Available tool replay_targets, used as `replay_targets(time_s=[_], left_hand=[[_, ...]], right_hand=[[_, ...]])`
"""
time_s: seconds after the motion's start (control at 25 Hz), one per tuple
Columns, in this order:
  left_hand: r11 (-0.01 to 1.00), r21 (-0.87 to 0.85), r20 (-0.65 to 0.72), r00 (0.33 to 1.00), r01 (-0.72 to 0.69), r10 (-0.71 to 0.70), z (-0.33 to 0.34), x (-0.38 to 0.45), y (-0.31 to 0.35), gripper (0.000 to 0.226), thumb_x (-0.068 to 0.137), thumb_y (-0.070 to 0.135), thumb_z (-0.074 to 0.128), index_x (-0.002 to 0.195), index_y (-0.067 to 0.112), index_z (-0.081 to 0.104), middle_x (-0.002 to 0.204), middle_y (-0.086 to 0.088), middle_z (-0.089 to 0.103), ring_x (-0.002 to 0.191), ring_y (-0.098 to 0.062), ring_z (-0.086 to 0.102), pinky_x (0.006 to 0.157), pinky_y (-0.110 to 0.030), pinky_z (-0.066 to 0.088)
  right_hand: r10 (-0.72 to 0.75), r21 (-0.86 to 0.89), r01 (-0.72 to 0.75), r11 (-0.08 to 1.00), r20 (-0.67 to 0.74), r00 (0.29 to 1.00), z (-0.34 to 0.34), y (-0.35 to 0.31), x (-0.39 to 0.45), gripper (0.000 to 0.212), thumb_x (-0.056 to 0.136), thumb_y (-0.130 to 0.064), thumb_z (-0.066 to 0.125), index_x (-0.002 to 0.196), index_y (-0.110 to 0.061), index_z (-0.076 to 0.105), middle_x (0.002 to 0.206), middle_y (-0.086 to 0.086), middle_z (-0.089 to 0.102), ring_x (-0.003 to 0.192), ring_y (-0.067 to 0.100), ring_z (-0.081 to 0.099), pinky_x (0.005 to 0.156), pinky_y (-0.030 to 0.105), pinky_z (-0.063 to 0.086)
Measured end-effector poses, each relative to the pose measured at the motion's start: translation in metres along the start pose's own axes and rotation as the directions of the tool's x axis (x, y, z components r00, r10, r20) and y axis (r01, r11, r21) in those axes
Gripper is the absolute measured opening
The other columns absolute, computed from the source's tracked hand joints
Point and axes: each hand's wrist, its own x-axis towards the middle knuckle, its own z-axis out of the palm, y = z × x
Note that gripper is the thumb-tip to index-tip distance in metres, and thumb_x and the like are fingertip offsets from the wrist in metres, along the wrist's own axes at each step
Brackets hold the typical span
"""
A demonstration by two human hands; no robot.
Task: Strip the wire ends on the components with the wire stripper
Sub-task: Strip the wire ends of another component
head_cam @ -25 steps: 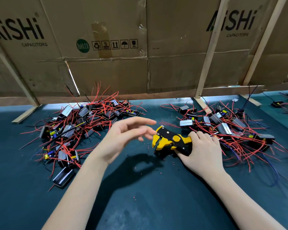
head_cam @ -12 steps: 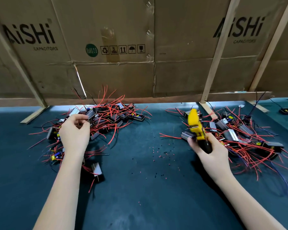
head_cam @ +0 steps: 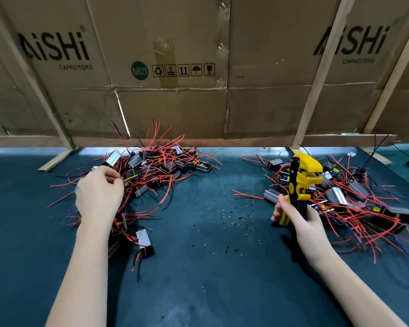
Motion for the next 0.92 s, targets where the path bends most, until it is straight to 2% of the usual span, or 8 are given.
replay_targets(time_s=[0.12, 0.32, 0.4, 0.48, 0.6, 0.68, 0.8, 0.92], left_hand=[[0.998, -0.02, -0.01, 0.998, -0.066, 0.065, 0.007, 0.002, -0.002, 0.018, 0.083, 0.007, 0.06, 0.093, 0.02, 0.068, 0.086, 0.003, 0.067, 0.085, -0.023, 0.057, 0.071, -0.033, 0.042], [0.98, 0.026, 0.058, 0.979, -0.195, 0.193, 0.028, 0.0, -0.01, 0.037, 0.089, 0.01, 0.061, 0.125, 0.015, 0.06, 0.113, -0.009, 0.066, 0.11, -0.031, 0.054, 0.086, -0.045, 0.046], [0.977, 0.041, 0.097, 0.974, -0.207, 0.203, 0.033, 0.0, -0.013, 0.044, 0.093, 0.018, 0.057, 0.138, 0.017, 0.053, 0.113, -0.006, 0.067, 0.111, -0.032, 0.053, 0.085, -0.045, 0.047], [0.978, 0.033, 0.146, 0.969, -0.205, 0.198, 0.034, 0.001, -0.014, 0.046, 0.096, 0.029, 0.055, 0.142, 0.022, 0.05, 0.102, 0.0, 0.069, 0.103, -0.029, 0.058, 0.076, -0.039, 0.047], [0.981, 0.043, 0.234, 0.956, -0.192, 0.177, 0.035, -0.002, -0.015, 0.047, 0.092, 0.034, 0.062, 0.137, 0.027, 0.05, 0.086, 0.005, 0.067, 0.092, -0.026, 0.061, 0.069, -0.033, 0.043], [0.983, 0.047, 0.212, 0.964, -0.175, 0.162, 0.035, -0.004, -0.015, 0.04, 0.088, 0.035, 0.068, 0.124, 0.027, 0.052, 0.085, 0.004, 0.064, 0.086, -0.025, 0.059, 0.065, -0.032, 0.039], [0.977, 0.093, 0.169, 0.97, -0.19, 0.173, 0.034, -0.004, -0.014, 0.038, 0.082, 0.035, 0.074, 0.111, 0.026, 0.051, 0.102, 0.0, 0.055, 0.081, -0.022, 0.053, 0.064, -0.031, 0.038], [0.969, 0.101, 0.157, 0.965, -0.227, 0.21, 0.033, -0.005, -0.013, 0.032, 0.079, 0.031, 0.076, 0.1, 0.023, 0.053, 0.113, 0.0, 0.05, 0.077, -0.021, 0.056, 0.062, -0.03, 0.039]], right_hand=[[0.011, 0.021, -0.011, 1.0, -0.015, 1.0, -0.001, -0.001, 0.002, 0.042, 0.072, -0.05, 0.066, 0.084, -0.011, 0.062, 0.073, 0.007, 0.059, 0.071, 0.025, 0.059, 0.079, 0.04, 0.047], [0.02, 0.033, -0.02, 0.999, -0.021, 1.0, -0.001, -0.002, 0.003, 0.039, 0.075, -0.048, 0.064, 0.084, -0.01, 0.062, 0.074, 0.009, 0.058, 0.072, 0.028, 0.059, 0.076, 0.038, 0.048], [0.02, 0.026, -0.02, 0.999, -0.012, 1.0, 0.0, -0.002, 0.002, 0.041, 0.075, -0.048, 0.063, 0.086, -0.008, 0.062, 0.075, 0.01, 0.058, 0.073, 0.028, 0.058, 0.077, 0.039, 0.048], [0.016, 0.027, -0.015, 1.0, -0.007, 1.0, 0.0, -0.002, 0.002, 0.043, 0.076, -0.046, 0.063, 0.089, -0.005, 0.06, 0.075, 0.01, 0.057, 0.073, 0.027, 0.058, 0.077, 0.039, 0.047], [0.014, 0.025, -0.014, 1.0, -0.004, 1.0, 0.0, -0.002, 0.002, 0.046, 0.074, -0.047, 0.064, 0.09, -0.005, 0.059, 0.075, 0.009, 0.058, 0.072, 0.025, 0.059, 0.076, 0.038, 0.047], [0.017, 0.027, -0.017, 0.999, -0.002, 1.0, -0.001, -0.002, 0.002, 0.045, 0.075, -0.048, 0.064, 0.091, -0.005, 0.06, 0.075, 0.009, 0.058, 0.073, 0.025, 0.059, 0.078, 0.039, 0.047], [0.02, 0.032, -0.02, 0.999, -0.001, 1.0, -0.001, -0.001, 0.002, 0.046, 0.075, -0.048, 0.064, 0.091, -0.006, 0.061, 0.076, 0.009, 0.059, 0.074, 0.026, 0.059, 0.08, 0.041, 0.047], [0.021, 0.034, -0.021, 0.999, 0.001, 1.0, -0.002, -0.001, 0.002, 0.046, 0.076, -0.048, 0.065, 0.092, -0.005, 0.061, 0.077, 0.01, 0.059, 0.075, 0.028, 0.059, 0.082, 0.044, 0.047]])
